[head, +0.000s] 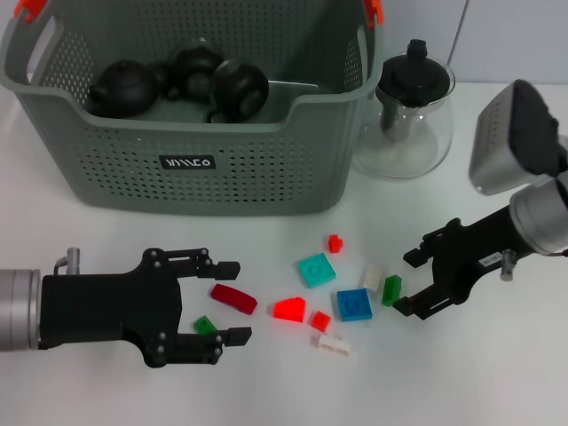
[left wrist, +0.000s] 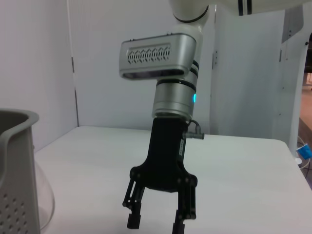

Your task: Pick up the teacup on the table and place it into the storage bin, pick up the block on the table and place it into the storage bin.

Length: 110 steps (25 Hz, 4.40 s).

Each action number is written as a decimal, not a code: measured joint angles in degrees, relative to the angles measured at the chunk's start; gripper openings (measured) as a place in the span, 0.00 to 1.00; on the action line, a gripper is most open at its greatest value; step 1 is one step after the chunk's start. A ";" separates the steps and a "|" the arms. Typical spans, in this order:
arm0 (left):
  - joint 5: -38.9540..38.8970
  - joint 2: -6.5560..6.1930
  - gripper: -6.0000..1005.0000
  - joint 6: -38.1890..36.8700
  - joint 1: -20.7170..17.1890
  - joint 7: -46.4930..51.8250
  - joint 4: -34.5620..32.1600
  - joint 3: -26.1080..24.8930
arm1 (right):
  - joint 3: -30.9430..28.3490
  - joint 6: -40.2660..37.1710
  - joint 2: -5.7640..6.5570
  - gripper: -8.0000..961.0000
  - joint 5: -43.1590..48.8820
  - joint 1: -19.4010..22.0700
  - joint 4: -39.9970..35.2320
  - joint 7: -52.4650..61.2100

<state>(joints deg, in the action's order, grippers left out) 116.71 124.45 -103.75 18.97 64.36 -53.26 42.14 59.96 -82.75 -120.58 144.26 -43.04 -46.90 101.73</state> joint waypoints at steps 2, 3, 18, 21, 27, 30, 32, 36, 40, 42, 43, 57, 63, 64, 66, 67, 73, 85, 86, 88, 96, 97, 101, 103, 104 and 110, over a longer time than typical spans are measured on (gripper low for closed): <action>0.03 0.00 0.73 0.22 0.07 -0.02 0.01 -0.01 | 2.04 1.27 -0.12 0.87 -0.34 0.14 0.03 0.71; 0.03 0.00 0.73 0.42 0.14 -0.02 0.03 -0.02 | 2.76 1.80 -0.14 0.87 -0.45 0.15 0.04 1.04; -0.21 -0.09 0.73 1.46 0.35 0.09 0.88 -0.04 | 10.82 7.50 -0.18 0.87 -3.45 0.34 0.86 2.97; -0.33 -0.09 0.73 1.54 0.30 0.08 0.88 -0.04 | 12.01 7.75 -0.17 0.84 -3.46 0.45 0.91 3.65; -0.52 -0.09 0.72 1.99 0.25 0.08 1.05 -0.04 | 12.68 8.14 -0.10 0.69 -3.47 0.56 0.93 4.65; -0.54 -0.14 0.72 2.29 0.25 0.07 1.62 -0.61 | 12.87 8.32 -0.08 0.55 -3.52 0.66 0.93 5.00; -0.55 -0.22 0.72 2.23 0.30 -0.04 2.01 -1.33 | 12.73 8.31 -0.02 0.46 -3.60 0.90 0.73 5.05; -0.67 -0.28 0.72 1.81 0.24 -0.16 2.17 -2.47 | 12.38 7.62 0.22 0.46 -4.30 1.60 -0.16 4.88; -0.72 -0.28 0.72 1.70 0.08 -0.17 2.19 -2.93 | 11.53 4.78 0.40 0.46 -5.67 3.13 -3.46 4.22; -0.67 -0.27 0.72 1.76 0.03 -0.19 2.18 -3.06 | 10.02 1.17 0.46 0.47 -6.92 4.30 -6.78 3.58; -0.53 -0.26 0.72 1.86 -0.01 -0.19 2.17 -3.27 | 8.85 -1.31 0.49 0.47 -7.65 4.84 -8.52 3.07; 0.43 -0.31 0.72 2.24 -1.46 -1.45 2.20 -7.47 | -8.55 -20.12 1.32 0.48 -31.78 -2.71 -18.69 2.85; 0.46 -0.25 0.72 2.24 -1.38 -1.44 2.46 -7.40 | -8.67 -8.72 3.04 0.48 -29.30 -14.34 -15.23 8.92; 0.46 -0.27 0.72 2.26 -1.32 -1.44 2.68 -7.40 | -8.47 -6.40 3.54 0.48 -27.50 -16.44 -13.66 9.78; 0.46 -0.31 0.72 2.38 -1.14 -1.44 3.00 -7.43 | -8.17 -1.95 4.45 0.48 -23.37 -20.58 -9.73 11.12; 0.46 -0.34 0.72 2.54 -1.10 -1.44 3.13 -7.45 | -8.03 0.74 4.82 0.48 -20.59 -22.66 -7.16 11.49; 0.46 -0.35 0.72 3.11 -0.87 -1.44 3.77 -7.49 | -5.83 12.58 4.76 0.49 -10.71 -28.51 3.75 11.33; 0.23 -0.44 0.72 3.27 -0.86 -1.43 3.78 -7.52 | -0.73 20.56 3.88 0.50 -8.18 -28.05 12.06 11.58; 0.23 -0.44 0.72 3.40 -0.79 -1.44 3.79 -7.51 | -0.68 20.56 3.86 0.50 -8.17 -27.91 12.06 11.73; 0.31 -0.44 0.72 3.61 -0.65 -1.43 3.81 -7.51 | -0.51 20.63 3.81 0.50 -8.12 -27.40 11.79 12.47; 0.23 -0.44 0.72 3.73 -0.56 -1.43 4.22 -7.51 | 0.01 20.50 3.60 0.50 -7.28 -25.14 7.00 15.33; 0.23 -0.44 0.72 3.73 -0.52 -1.43 4.24 -7.51 | 0.01 20.47 3.45 0.50 -6.93 -24.89 6.17 15.68; 0.24 -0.44 0.72 3.73 -0.43 -1.41 4.31 -7.51 | 0.01 20.31 2.89 0.51 -5.96 -23.72 3.31 16.44; 0.24 -0.44 0.72 3.73 -0.43 -1.40 4.33 -7.51 | 0.01 20.30 2.76 0.51 -5.96 -23.12 2.25 16.50; 0.27 -0.44 0.72 3.73 -0.43 -1.41 4.36 -7.51 | 0.00 20.25 2.69 0.56 -6.04 -22.82 1.72 16.50; 0.19 -0.44 0.72 3.71 -0.34 -1.42 4.40 -7.51 | -0.68 17.99 2.02 0.75 -9.25 -19.40 -4.58 15.97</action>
<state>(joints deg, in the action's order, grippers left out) 116.90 124.01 -100.04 18.63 62.94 -48.87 34.63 59.28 -64.76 -118.57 135.01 -62.44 -51.49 117.71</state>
